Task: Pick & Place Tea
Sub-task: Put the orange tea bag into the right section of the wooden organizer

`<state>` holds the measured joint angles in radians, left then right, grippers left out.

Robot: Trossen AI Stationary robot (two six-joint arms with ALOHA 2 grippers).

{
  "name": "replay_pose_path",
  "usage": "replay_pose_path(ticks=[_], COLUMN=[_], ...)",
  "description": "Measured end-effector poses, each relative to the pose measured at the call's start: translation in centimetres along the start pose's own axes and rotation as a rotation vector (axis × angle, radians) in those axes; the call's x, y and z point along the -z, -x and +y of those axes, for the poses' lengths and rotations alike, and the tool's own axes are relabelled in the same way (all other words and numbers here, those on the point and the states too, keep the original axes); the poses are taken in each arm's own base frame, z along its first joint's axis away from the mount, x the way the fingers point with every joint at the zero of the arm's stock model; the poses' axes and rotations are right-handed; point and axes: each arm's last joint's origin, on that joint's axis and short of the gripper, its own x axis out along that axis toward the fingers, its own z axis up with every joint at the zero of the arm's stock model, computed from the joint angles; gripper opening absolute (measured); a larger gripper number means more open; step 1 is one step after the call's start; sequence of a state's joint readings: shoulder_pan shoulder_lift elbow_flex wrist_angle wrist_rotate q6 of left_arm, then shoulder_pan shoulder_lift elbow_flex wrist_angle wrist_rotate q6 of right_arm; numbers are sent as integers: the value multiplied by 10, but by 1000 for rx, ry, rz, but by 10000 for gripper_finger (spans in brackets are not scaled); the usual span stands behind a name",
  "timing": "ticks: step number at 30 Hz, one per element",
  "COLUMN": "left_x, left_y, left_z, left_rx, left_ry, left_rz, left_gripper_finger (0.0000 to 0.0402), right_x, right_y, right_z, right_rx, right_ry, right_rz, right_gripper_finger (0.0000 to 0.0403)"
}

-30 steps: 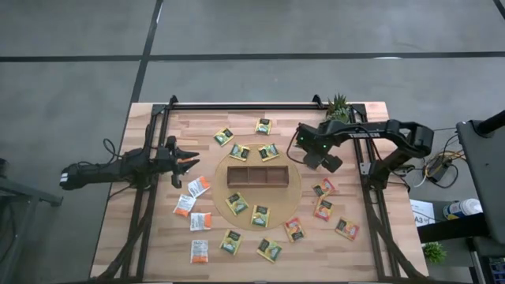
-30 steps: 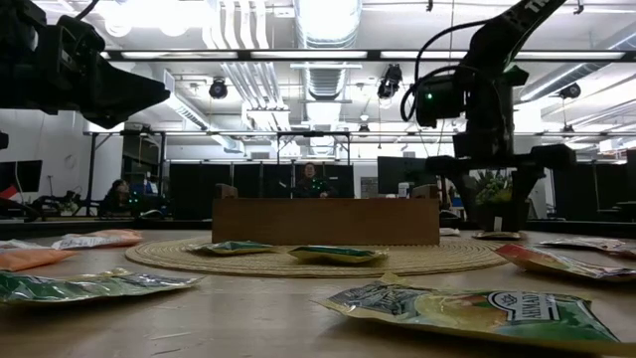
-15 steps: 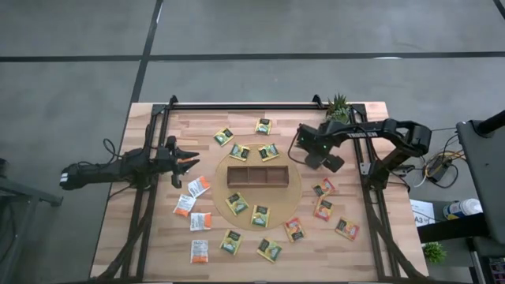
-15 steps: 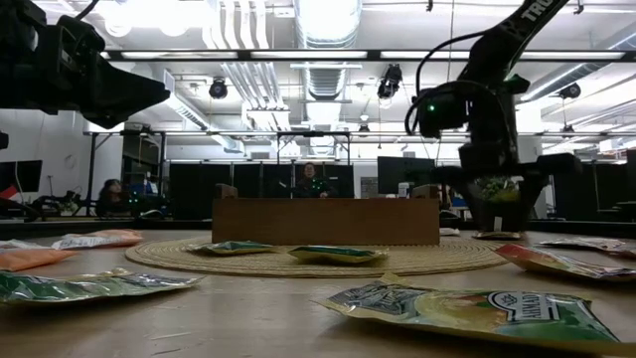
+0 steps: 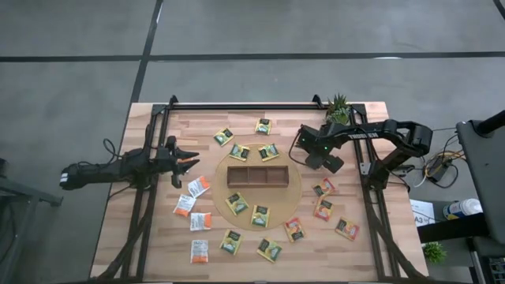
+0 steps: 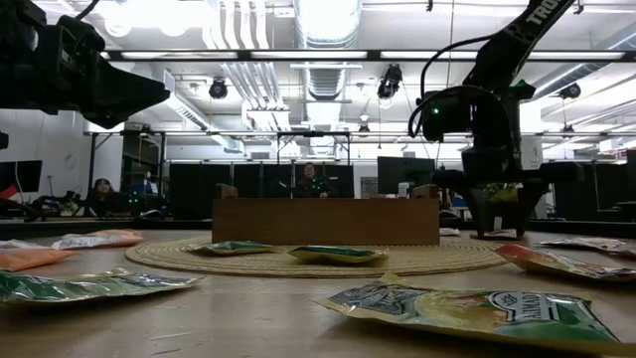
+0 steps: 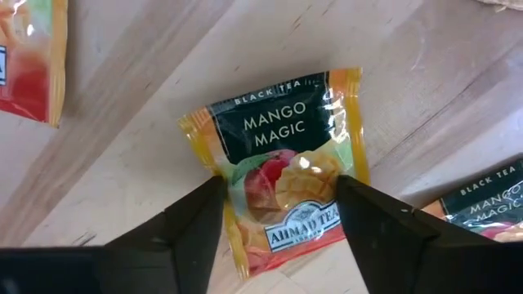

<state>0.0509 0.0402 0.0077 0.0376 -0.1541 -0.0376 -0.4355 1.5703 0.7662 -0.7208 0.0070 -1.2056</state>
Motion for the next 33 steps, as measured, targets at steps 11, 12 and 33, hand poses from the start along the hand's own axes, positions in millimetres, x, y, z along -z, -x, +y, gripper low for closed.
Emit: replay_pose_path(ticks=[11,12,33], left_x=[0,0,0], left_y=[0,0,0], left_z=[0,0,0], left_rx=[0,0,0], left_ry=[0,0,0], left_rz=[0,0,0], left_gripper_finger=[104,104,104], right_x=[0,0,-19], right_y=[0,1,76], right_z=[-1,-1,-36], right_rx=[14,16,236], right_ry=[3,3,-472], right_rz=[2,2,-115], right_gripper_finger=[79,70,34])
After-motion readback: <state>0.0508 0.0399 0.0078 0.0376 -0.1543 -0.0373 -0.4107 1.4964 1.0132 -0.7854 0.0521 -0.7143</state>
